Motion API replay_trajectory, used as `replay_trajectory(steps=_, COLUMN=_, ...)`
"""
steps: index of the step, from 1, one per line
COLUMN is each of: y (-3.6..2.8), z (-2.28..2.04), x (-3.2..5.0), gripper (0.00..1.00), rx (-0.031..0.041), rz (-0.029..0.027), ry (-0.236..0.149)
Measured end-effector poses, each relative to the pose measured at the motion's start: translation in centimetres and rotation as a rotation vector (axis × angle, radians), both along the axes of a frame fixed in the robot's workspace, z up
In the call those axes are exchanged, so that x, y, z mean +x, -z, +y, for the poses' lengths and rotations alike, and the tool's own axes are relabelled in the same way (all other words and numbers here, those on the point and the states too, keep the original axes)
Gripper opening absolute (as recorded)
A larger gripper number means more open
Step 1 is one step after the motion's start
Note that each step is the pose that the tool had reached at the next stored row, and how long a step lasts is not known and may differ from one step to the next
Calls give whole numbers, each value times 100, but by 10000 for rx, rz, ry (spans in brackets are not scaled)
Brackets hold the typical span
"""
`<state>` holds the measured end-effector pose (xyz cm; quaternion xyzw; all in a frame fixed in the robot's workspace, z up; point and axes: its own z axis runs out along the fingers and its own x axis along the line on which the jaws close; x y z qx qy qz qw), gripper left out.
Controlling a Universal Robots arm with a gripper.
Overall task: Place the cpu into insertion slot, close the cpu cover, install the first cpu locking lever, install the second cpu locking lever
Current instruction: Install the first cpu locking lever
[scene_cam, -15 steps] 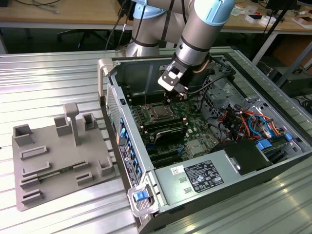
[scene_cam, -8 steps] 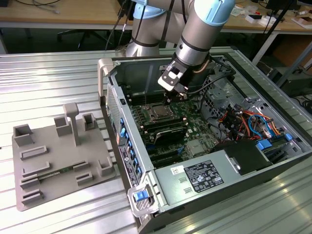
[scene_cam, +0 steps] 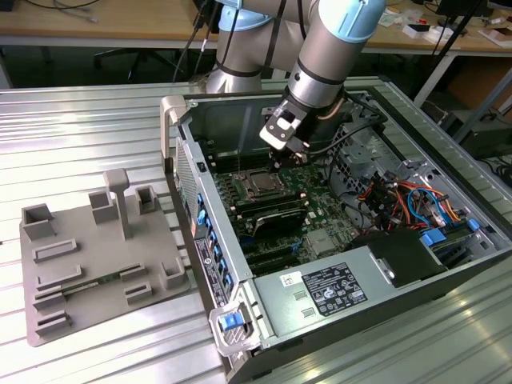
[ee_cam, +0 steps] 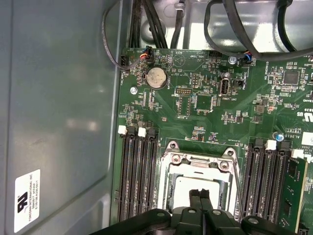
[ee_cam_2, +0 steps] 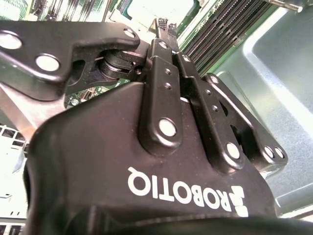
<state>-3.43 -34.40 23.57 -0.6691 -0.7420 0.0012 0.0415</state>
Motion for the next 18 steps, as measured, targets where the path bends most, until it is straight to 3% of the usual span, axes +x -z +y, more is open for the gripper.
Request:
replay_trajectory(steps=13, y=0, z=0, x=0, gripper=11, rx=3, rz=0, ry=-547)
replay_trajectory(steps=15, y=0, z=0, x=0, gripper=11, rx=61, rz=-2, ry=-969)
replay_trajectory(steps=18, y=0, z=0, x=0, gripper=11, rx=64, rz=-1, ry=-1221)
